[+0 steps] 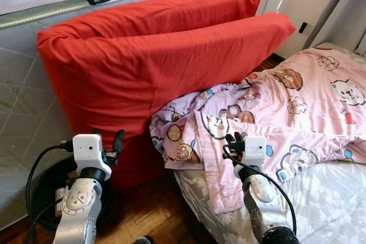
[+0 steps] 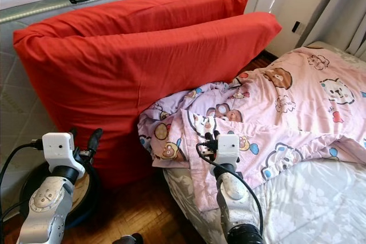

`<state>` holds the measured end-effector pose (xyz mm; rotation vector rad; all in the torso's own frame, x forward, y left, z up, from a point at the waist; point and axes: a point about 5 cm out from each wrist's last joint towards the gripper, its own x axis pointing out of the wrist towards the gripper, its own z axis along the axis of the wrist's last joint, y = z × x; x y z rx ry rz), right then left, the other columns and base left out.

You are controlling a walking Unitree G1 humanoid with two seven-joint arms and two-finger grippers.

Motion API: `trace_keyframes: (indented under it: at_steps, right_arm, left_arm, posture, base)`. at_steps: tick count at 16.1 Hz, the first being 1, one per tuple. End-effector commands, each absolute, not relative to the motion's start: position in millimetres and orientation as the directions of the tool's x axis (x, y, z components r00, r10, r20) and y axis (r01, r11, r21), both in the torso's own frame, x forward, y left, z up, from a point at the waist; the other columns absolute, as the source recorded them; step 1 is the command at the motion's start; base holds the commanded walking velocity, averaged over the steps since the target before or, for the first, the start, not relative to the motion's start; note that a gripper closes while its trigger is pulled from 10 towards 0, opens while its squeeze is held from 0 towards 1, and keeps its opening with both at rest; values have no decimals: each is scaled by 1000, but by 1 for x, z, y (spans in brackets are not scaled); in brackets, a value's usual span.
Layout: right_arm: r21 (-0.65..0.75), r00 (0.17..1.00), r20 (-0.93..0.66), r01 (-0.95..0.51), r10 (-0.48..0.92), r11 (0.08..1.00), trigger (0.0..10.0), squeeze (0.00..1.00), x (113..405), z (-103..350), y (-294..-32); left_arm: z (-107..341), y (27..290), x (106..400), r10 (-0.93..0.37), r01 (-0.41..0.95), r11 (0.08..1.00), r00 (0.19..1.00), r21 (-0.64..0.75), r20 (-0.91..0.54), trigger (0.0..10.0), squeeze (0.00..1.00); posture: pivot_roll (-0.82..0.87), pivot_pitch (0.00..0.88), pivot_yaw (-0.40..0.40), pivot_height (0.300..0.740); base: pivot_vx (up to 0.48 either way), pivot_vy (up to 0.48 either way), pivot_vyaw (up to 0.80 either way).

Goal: Clean up the room

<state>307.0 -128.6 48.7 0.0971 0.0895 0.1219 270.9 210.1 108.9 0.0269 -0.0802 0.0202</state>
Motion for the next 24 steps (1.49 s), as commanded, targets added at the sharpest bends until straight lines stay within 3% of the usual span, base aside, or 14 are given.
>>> trace_keyframes:
  at_steps: [1, 24]
  right_arm:
    - [106, 989, -64, -124, 131, 987, 10000, 0, 306, 51, -128]
    - [114, 981, -84, -165, 175, 980, 10000, 0, 301, 45, -121]
  left_arm:
    - [105, 208, 269, 16, -19, 999, 998, 43, 62, 10000, 0]
    - [103, 202, 269, -9, 6, 998, 999, 58, 51, 10000, 0]
  posture:
    - [108, 143, -58, 673]
    - [112, 150, -50, 665]
  base:
    - [0, 0, 0]
    - [0, 0, 0]
